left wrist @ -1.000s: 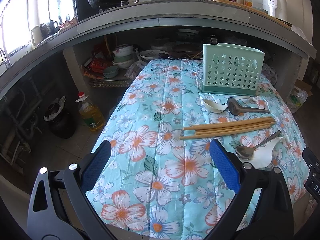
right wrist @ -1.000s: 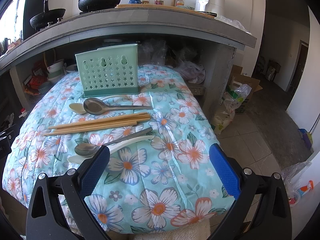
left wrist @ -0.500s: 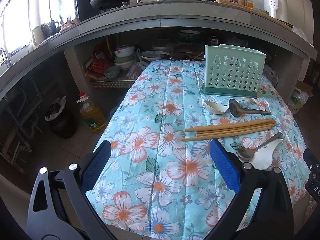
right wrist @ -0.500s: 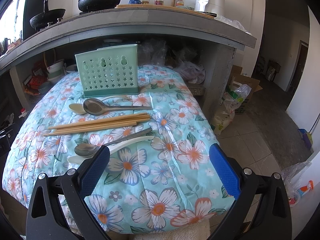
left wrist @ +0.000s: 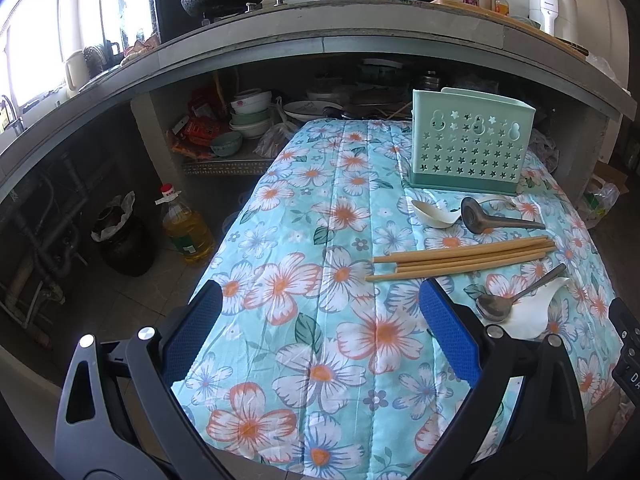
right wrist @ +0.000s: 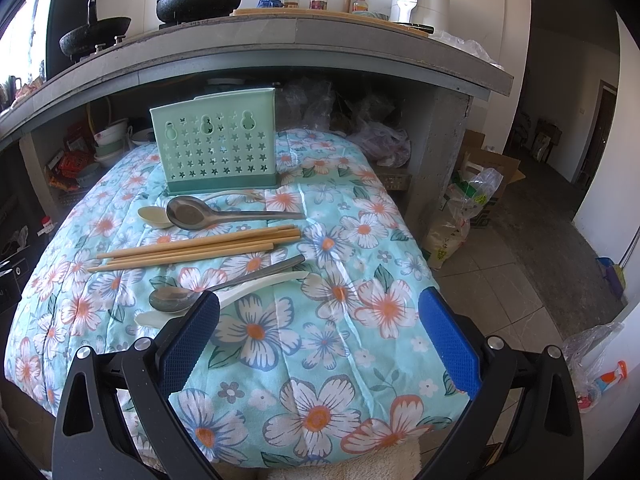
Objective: Organize utensils
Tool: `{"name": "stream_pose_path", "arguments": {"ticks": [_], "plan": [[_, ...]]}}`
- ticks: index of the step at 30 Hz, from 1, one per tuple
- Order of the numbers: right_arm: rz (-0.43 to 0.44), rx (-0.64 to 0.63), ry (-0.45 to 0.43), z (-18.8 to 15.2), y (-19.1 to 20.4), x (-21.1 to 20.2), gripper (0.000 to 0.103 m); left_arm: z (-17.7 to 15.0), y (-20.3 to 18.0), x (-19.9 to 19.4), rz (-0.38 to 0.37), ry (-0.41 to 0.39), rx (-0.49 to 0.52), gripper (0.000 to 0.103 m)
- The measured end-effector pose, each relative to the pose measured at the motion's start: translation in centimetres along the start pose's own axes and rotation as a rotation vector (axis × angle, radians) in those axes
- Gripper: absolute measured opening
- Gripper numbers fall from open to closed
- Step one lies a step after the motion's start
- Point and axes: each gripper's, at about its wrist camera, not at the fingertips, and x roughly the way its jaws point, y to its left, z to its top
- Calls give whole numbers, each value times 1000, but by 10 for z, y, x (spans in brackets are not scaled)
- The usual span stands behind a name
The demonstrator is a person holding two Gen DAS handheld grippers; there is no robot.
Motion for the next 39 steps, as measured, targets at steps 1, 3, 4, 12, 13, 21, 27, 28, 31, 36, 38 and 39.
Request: {"name": "stream_pose_path", "arguments": {"ticks": [1,3,4,12,13,21,27,28,31,36,38,39], "plan": [[0,-1,0,0,0,0,97,-1,-1,-1,0,-1,0,95],[0,-1,-1,0,0,0,97,-1,-2,-1,-1,0,0,95],[0,-2,0,0,0,0,97,-1,-1,-1,0,-1,1,95],[1,0,1,-1,0,1,97,-1,-2,-1,1,-1,0,95],[0,-1,0,0,1,0,97,0,-1,0,0,0,1,95],[1,-1,-1,0,2,1,97,-1,6,2,0,5,3,95],[4,2,-3,-1,0,2,97,-3,5,2,4,2,4,95],[4,4,-5,-1,1,-1,97,-3,6,3,5,4,8,95],[10,13,-8,-1,0,0,97,-4,6,5,8,6,10,95],[15,26,-1,-4,-2,2,97,-2,-1,9,10,8,35,95],[12,25,2,-5,-3,3,97,-1,-5,11,4,7,48,95],[11,24,1,-6,-3,4,97,-1,-7,12,0,6,54,95]]}}
